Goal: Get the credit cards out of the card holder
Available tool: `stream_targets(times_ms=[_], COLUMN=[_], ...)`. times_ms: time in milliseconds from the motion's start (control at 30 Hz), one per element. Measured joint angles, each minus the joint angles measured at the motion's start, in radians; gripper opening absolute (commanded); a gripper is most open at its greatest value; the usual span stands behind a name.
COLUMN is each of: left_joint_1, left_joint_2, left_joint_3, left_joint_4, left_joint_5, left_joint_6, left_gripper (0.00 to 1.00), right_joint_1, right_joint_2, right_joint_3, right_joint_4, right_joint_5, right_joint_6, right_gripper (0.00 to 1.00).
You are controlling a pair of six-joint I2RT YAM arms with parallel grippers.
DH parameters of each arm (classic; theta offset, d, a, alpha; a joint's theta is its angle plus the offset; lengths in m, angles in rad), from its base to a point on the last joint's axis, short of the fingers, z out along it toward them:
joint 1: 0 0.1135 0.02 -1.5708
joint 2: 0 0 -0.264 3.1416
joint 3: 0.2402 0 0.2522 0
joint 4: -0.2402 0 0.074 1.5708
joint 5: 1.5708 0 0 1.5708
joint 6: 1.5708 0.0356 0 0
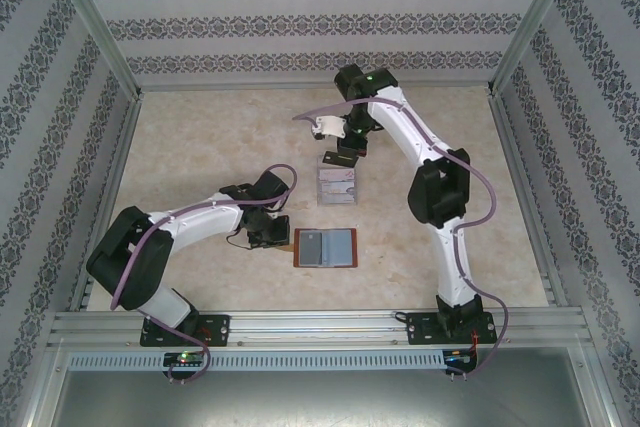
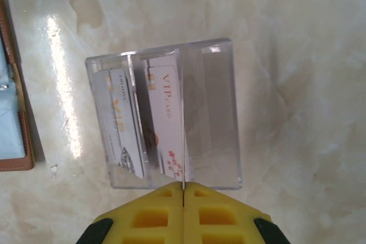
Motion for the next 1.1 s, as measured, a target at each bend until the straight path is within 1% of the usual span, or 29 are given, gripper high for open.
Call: stream_targets(times_ms=[133,300,633,833,900,1100], left_joint_1=[0.007,0.014,0.015,0.015,0.015,0.015], left_joint_2=[0.007,0.013,0.023,0.023,0.023,0.023], left_joint_3=[0.000,0.000,0.000,0.000,0.000,0.000], left_joint_4=[0.000,0.000,0.000,0.000,0.000,0.000], left_joint_5=[0.004,0.005,0.007,0.007,0.007,0.007], left_joint_6=[0.000,0.000,0.000,-0.001,-0.001,-0.001], left_gripper=[0.11,0.11,0.10,0.10,0.10,0.10], right_joint_1=[0.000,0.000,0.003,0.009,0.013,0.023], right_joint_2=[0.067,0.126,0.189,0.196,0.198,0.209], right_joint_3=[0.106,0.178,0.185,0.185,0.187,0.194], right_joint_4=[-0.042,-0.080,-0.120,-0.135,-0.140,-0.153], right_joint_5=[0.003,0.003,0.003,-0.004,-0.007,-0.020], right_joint_6=[-0.020,-0.040,-0.057,-0.069,-0.069,-0.069], right_gripper=[0.00,0.00,0.00,0.02,0.03,0.14])
